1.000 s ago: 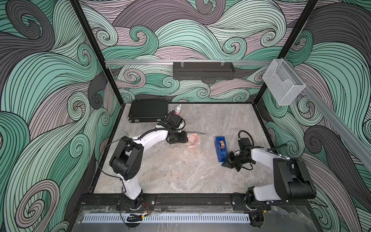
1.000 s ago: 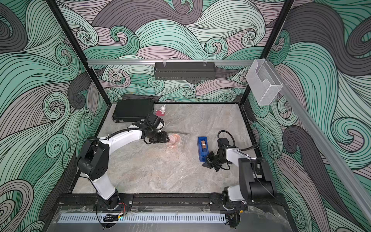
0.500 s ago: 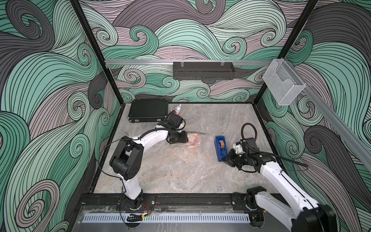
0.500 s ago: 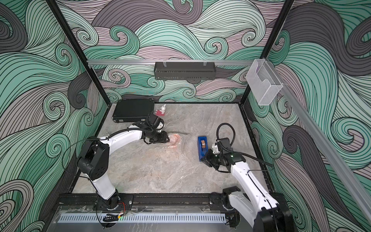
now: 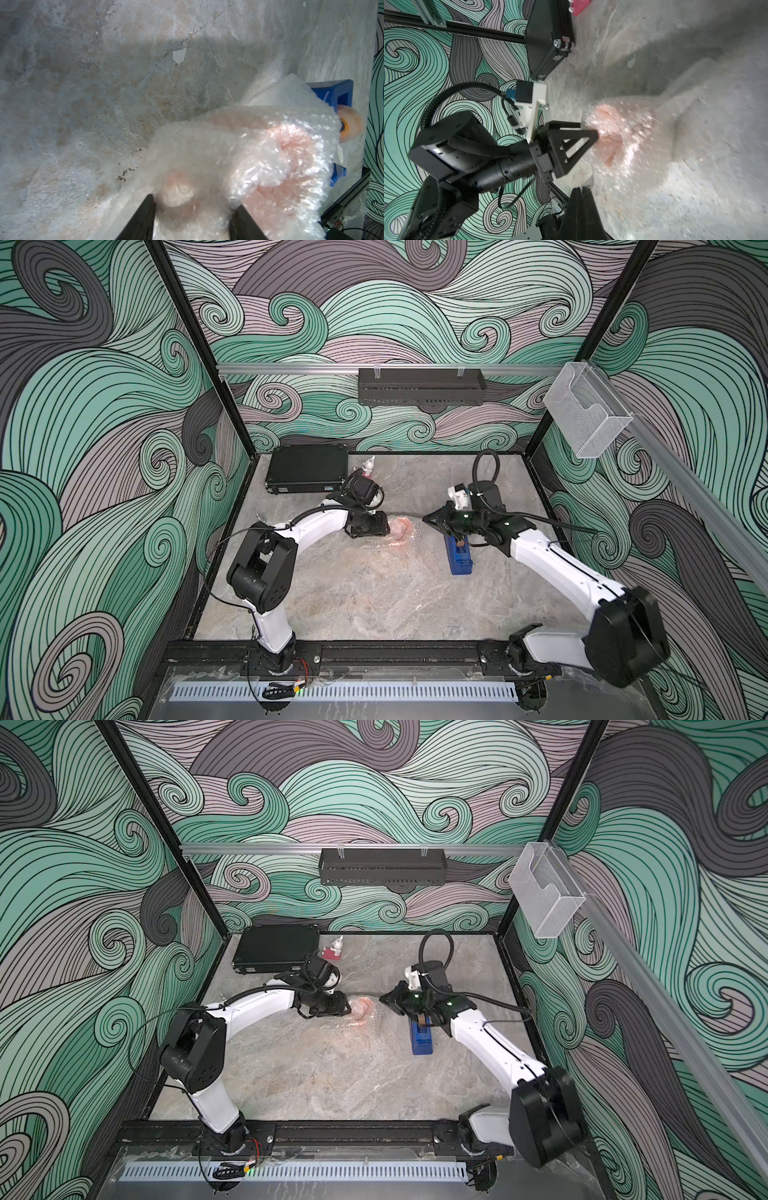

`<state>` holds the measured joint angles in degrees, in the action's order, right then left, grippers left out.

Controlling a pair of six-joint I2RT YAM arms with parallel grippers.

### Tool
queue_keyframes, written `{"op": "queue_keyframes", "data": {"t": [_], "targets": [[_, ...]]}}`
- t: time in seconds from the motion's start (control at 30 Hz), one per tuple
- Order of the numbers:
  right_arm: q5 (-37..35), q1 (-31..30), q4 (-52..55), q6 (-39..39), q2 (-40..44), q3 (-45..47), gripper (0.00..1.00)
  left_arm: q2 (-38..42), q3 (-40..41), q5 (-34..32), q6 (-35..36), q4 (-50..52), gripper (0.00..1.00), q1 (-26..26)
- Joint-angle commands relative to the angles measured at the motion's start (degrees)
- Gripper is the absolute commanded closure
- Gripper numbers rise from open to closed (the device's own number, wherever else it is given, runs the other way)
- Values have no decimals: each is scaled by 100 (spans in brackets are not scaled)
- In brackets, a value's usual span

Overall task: Wrap mugs in bubble wrap
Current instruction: Stick the tape on the bubble wrap.

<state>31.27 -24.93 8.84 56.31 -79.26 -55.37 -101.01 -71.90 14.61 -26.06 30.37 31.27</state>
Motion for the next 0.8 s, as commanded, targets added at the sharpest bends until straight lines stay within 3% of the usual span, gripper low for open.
{"op": "queue_keyframes", "data": {"t": [0.0,0.3,0.77], "targets": [[5,-218,-732,286,-572,-417,100,2,-95,185,31,118,49,92],[-74,-649,-1330,730,-1778,-750,100,36,-70,156,57,118,49,90],[-223,-833,-1625,930,-1895,-163,100,46,-58,130,58,122,49,90]]}}
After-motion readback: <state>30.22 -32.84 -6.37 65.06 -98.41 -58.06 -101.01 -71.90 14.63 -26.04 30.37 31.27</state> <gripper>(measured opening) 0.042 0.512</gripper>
